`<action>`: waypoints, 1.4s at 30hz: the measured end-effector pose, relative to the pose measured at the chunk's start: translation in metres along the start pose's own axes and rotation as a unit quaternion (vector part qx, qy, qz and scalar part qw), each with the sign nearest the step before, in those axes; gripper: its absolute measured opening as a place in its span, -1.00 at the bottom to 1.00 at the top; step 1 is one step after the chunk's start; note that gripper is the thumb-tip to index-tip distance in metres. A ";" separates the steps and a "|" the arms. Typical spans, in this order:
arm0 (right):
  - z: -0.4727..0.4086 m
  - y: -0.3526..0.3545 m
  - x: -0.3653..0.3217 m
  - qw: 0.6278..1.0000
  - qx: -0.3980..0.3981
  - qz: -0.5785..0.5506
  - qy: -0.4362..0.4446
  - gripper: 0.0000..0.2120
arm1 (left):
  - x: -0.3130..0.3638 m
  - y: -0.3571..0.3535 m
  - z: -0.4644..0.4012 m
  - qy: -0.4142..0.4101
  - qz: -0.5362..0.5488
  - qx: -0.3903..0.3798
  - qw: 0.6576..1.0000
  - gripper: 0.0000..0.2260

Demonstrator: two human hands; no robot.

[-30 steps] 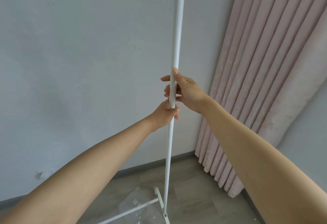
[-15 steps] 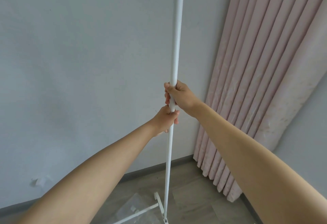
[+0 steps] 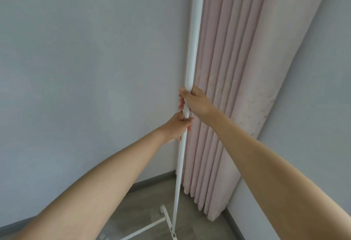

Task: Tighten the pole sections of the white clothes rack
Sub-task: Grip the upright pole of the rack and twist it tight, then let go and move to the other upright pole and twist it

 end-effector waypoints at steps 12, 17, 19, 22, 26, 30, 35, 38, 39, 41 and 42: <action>0.003 0.110 -0.006 0.996 0.079 0.038 0.035 -0.80 | 0.063 -0.078 -0.057 -0.022 -0.015 0.003 1.000 -0.90; 0.010 0.102 0.013 0.987 0.138 0.076 0.009 -0.71 | 0.059 -0.076 -0.041 -0.026 -0.022 0.008 0.999 -0.81; 0.017 0.091 0.023 0.980 0.169 0.105 -0.008 -0.72 | 0.048 -0.067 -0.026 -0.002 -0.024 0.023 0.999 -0.67; 0.036 0.068 0.035 0.961 0.245 0.118 -0.052 -0.75 | 0.026 -0.051 0.006 0.032 0.001 0.060 0.998 -0.59; 0.073 0.009 0.052 0.948 0.261 0.130 -0.127 -0.60 | -0.025 -0.026 0.077 0.072 0.060 0.094 0.991 -0.62; 0.108 -0.093 0.069 0.963 0.127 0.143 -0.188 -0.81 | -0.093 0.003 0.172 0.137 0.122 0.140 0.973 -0.63; 0.169 -0.277 0.078 0.968 -0.105 0.127 -0.190 -0.76 | -0.179 0.074 0.326 0.217 0.160 0.283 0.921 -0.65; 0.210 -0.371 0.079 0.947 -0.226 0.126 -0.191 -0.83 | -0.221 0.111 0.410 0.258 0.187 0.358 0.878 -0.64; 0.222 -0.399 0.079 0.938 -0.260 0.123 -0.192 -0.84 | -0.234 0.121 0.438 0.265 0.195 0.385 0.862 -0.65; 0.245 -0.461 0.077 0.920 -0.320 0.119 -0.193 -0.86 | -0.260 0.142 0.497 0.283 0.213 0.442 0.824 -0.66; 0.254 -0.488 0.075 0.913 -0.342 0.116 -0.189 -0.86 | -0.271 0.151 0.521 0.291 0.222 0.461 0.808 -0.66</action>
Point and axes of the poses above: each hand's wrist, its own z-axis away from the middle knuckle, its own y-axis out of the back of the hand, x = y × z, the point moved 3 cm from there along -z, towards the middle knuckle, and after that the axes turned 12 degrees about -z, right-handed, at the moved point
